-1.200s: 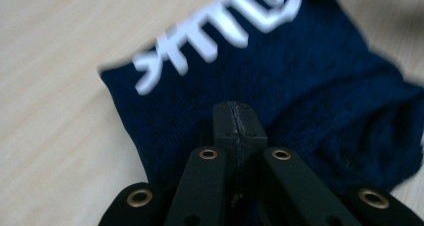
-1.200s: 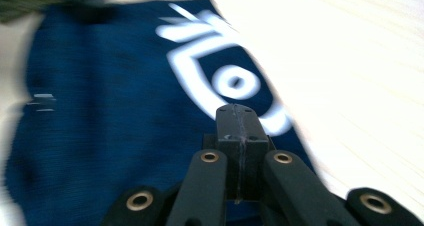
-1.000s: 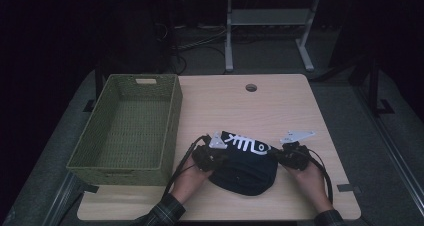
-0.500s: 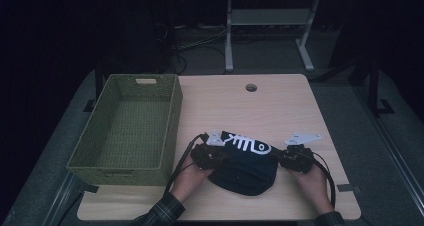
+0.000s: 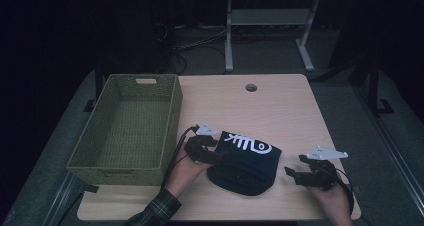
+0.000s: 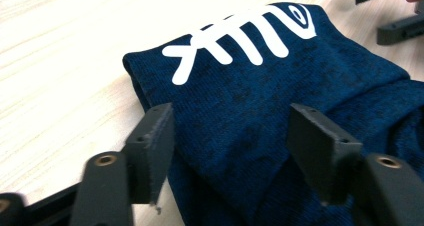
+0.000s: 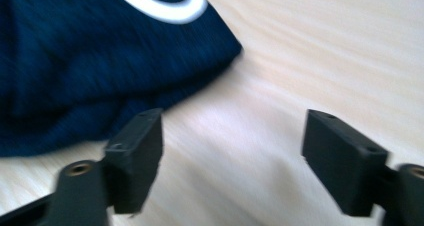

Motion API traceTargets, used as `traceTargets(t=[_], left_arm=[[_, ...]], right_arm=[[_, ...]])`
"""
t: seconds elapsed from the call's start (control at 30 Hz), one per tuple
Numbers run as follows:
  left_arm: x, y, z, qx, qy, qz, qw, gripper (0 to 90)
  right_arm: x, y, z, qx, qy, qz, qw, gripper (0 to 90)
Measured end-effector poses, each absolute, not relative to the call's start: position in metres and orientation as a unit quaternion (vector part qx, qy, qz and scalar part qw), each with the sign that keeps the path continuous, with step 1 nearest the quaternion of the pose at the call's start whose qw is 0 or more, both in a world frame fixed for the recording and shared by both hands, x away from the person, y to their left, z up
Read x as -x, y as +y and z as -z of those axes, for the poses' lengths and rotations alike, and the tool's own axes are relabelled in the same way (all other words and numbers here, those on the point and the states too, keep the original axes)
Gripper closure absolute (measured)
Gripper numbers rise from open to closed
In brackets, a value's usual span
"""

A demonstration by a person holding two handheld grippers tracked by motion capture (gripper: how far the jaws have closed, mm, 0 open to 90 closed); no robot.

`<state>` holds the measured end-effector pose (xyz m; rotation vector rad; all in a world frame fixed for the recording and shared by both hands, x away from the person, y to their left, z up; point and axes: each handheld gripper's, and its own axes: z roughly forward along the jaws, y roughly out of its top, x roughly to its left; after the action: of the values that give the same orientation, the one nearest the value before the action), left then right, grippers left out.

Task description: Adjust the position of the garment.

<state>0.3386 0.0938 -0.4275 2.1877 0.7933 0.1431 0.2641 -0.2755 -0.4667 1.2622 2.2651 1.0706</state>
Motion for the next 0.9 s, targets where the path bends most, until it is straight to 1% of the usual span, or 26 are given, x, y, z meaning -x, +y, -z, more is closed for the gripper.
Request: traceTargets(t=[0.03, 0.07, 0.17, 0.2, 0.43, 0.73, 0.9], left_arm=[[-0.340, 0.094, 0.429, -0.863, 0.312, -0.056, 0.393, 27.2], [-0.342, 0.094, 0.431, -0.862, 0.315, -0.053, 0.393, 25.0], [-0.347, 0.094, 0.437, -0.861, 0.322, -0.042, 0.391, 18.3], [-0.348, 0.094, 0.438, -0.862, 0.322, -0.040, 0.388, 17.7], [-0.353, 0.092, 0.455, -0.867, 0.329, -0.032, 0.371, 14.8], [-0.353, 0.090, 0.465, -0.868, 0.333, -0.019, 0.367, 15.0], [-0.351, 0.088, 0.465, -0.871, 0.330, -0.026, 0.364, 16.2]], right_arm=[[-0.263, -0.277, 0.470, -0.452, 0.794, -0.371, 0.166, 17.6], [-0.261, -0.279, 0.472, -0.456, 0.794, -0.367, 0.164, 16.0], [-0.259, -0.279, 0.477, -0.460, 0.796, -0.353, 0.173, 13.8], [-0.260, -0.279, 0.478, -0.459, 0.797, -0.351, 0.175, 13.9], [-0.261, -0.275, 0.482, -0.449, 0.803, -0.349, 0.179, 11.9], [-0.262, -0.275, 0.482, -0.448, 0.804, -0.348, 0.177, 10.8], [-0.262, -0.275, 0.482, -0.447, 0.805, -0.348, 0.177, 10.6]])
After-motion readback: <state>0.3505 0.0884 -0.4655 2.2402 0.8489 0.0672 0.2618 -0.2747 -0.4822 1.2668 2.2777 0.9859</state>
